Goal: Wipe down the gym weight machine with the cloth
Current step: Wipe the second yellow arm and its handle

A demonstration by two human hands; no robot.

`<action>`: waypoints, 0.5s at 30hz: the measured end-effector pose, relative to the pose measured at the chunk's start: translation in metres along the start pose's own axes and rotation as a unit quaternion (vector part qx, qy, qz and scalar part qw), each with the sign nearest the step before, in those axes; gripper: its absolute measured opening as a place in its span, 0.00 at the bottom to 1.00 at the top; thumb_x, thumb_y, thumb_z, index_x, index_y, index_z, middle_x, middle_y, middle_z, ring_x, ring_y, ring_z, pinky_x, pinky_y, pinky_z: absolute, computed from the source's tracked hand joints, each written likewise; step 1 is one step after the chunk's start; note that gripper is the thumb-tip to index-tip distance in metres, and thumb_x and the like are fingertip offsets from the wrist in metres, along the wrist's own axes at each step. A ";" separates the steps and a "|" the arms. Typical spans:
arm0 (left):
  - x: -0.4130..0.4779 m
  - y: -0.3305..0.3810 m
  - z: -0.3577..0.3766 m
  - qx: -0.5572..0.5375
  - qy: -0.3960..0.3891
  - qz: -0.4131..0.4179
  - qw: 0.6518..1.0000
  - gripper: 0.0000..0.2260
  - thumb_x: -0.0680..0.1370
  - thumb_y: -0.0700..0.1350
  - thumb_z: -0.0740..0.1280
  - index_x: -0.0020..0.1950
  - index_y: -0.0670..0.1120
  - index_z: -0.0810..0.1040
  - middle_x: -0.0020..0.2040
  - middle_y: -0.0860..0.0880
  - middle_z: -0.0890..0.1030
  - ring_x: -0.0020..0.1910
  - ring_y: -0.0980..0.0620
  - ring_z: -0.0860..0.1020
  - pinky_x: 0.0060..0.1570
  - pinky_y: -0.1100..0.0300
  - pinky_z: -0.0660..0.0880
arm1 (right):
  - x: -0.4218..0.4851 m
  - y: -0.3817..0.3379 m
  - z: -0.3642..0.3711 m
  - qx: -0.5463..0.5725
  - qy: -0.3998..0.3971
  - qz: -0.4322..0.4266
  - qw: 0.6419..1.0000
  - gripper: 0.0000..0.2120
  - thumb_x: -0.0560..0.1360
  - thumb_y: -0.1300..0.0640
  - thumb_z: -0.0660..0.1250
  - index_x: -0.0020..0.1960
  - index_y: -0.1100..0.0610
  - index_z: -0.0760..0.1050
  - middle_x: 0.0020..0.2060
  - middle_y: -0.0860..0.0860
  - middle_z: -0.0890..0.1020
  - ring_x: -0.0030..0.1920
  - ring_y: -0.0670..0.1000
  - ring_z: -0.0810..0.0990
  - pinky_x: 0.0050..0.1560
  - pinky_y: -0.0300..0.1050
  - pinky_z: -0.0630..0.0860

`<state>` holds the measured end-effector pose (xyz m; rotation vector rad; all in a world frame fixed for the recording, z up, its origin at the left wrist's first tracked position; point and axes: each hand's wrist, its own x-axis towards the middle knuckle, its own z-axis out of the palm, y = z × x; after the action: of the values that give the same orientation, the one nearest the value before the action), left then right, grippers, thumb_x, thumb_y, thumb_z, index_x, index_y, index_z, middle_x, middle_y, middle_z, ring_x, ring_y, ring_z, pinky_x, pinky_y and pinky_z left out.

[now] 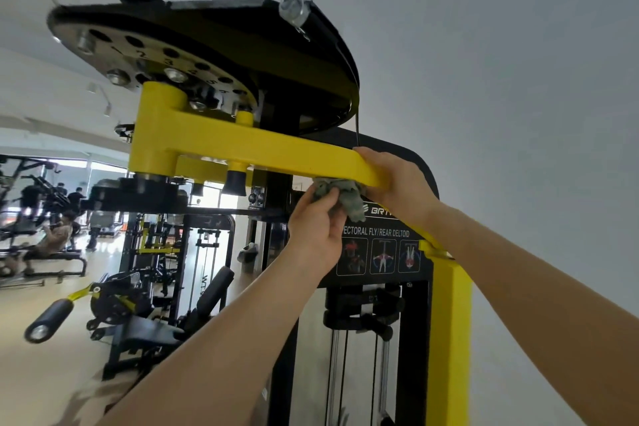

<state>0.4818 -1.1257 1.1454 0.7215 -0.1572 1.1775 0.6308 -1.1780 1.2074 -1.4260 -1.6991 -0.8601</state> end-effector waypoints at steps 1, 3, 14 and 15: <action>0.000 -0.002 0.001 0.016 -0.013 -0.009 1.000 0.16 0.80 0.34 0.66 0.68 0.42 0.78 0.61 0.42 0.83 0.51 0.51 0.85 0.45 0.62 0.82 | 0.000 0.002 -0.003 0.024 -0.017 0.003 1.000 0.34 0.74 0.58 0.75 0.75 0.43 0.66 0.64 0.50 0.78 0.63 0.53 0.76 0.66 0.50 0.72; -0.002 -0.005 0.000 0.055 -0.044 -0.021 0.997 0.17 0.80 0.32 0.66 0.68 0.41 0.78 0.62 0.40 0.82 0.53 0.49 0.85 0.46 0.61 0.82 | 0.003 0.008 -0.008 0.043 -0.049 -0.010 0.998 0.36 0.74 0.62 0.74 0.77 0.46 0.65 0.68 0.51 0.76 0.67 0.52 0.74 0.71 0.51 0.69; -0.047 0.022 -0.023 0.275 -0.149 0.032 0.949 0.18 0.77 0.30 0.67 0.63 0.45 0.81 0.58 0.46 0.85 0.58 0.48 0.84 0.51 0.57 0.82 | -0.026 -0.017 -0.036 0.136 -0.060 0.035 0.988 0.24 0.79 0.63 0.68 0.72 0.48 0.73 0.72 0.47 0.72 0.70 0.42 0.68 0.71 0.41 0.63; -0.050 0.022 -0.029 0.328 -0.143 0.048 0.933 0.19 0.77 0.30 0.69 0.64 0.46 0.81 0.58 0.47 0.85 0.58 0.48 0.83 0.53 0.55 0.82 | -0.042 -0.022 -0.031 0.175 0.004 0.053 0.983 0.18 0.79 0.61 0.68 0.67 0.48 0.78 0.66 0.45 0.77 0.66 0.41 0.72 0.70 0.44 0.68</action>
<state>0.4353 -1.1441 1.1089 1.4912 -0.0361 1.2187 0.6168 -1.2290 1.1858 -1.2565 -1.6561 -0.4782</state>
